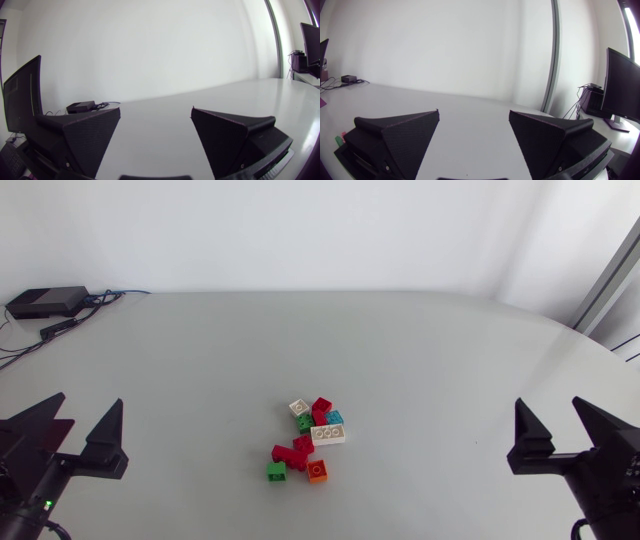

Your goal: Sort duplo bricks by size, large to the right and small to the left

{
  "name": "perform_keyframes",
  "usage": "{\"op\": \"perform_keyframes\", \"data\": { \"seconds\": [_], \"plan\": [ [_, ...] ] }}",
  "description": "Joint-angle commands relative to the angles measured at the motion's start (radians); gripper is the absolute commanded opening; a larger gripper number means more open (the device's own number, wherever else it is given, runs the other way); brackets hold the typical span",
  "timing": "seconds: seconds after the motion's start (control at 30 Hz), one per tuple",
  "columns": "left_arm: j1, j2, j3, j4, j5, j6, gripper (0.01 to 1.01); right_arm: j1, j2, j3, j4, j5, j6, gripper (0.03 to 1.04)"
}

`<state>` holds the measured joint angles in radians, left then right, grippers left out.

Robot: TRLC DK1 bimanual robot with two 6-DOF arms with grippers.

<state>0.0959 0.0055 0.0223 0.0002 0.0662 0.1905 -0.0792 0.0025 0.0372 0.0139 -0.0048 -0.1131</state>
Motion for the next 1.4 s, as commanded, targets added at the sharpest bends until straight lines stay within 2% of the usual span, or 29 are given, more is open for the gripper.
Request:
{"op": "perform_keyframes", "data": {
  "seconds": [0.0, 0.23, 0.5, 0.6, 0.73, 0.87, 1.1, 1.23, 1.37],
  "plan": [
    [-0.009, -0.016, -0.022, 0.006, -0.009, 0.006, 0.987, -0.011, -0.009, -0.037, -0.017, 0.008, -0.014, 1.0],
    [-0.009, -0.016, -0.022, 0.006, -0.014, -0.023, 0.985, -0.011, -0.01, -0.04, -0.003, 0.042, -0.048, 1.0],
    [-0.039, -0.009, -0.019, -0.02, -0.059, -0.022, 0.985, -0.01, -0.009, -0.025, -0.023, 0.025, -0.053, 1.0],
    [-0.042, 0.016, -0.018, -0.022, -0.062, -0.016, 0.984, 0.038, -0.009, 0.069, -0.17, 0.017, -0.013, 1.0],
    [-0.039, 0.039, 0.007, -0.04, -0.068, -0.008, 0.982, 0.084, 0.019, 0.173, -0.279, 0.019, 0.003, 1.0],
    [-0.042, 0.077, 0.13, -0.129, -0.068, -0.005, 0.982, 0.105, 0.094, 0.259, -0.344, 0.025, 0.001, 1.0],
    [-0.041, 0.396, 0.421, -0.293, -0.068, -0.019, 0.984, 0.079, 0.518, 0.457, -0.365, 0.058, -0.023, 1.0],
    [-0.065, 0.611, 0.651, -0.503, -0.089, -0.017, 0.984, 0.039, 0.668, 0.584, -0.434, 0.062, -0.04, 1.0],
    [-0.167, 0.869, 0.864, -0.738, -0.236, -0.028, 0.957, 0.039, 0.827, 0.676, -0.483, 0.014, -0.042, 1.0]
  ]
}}
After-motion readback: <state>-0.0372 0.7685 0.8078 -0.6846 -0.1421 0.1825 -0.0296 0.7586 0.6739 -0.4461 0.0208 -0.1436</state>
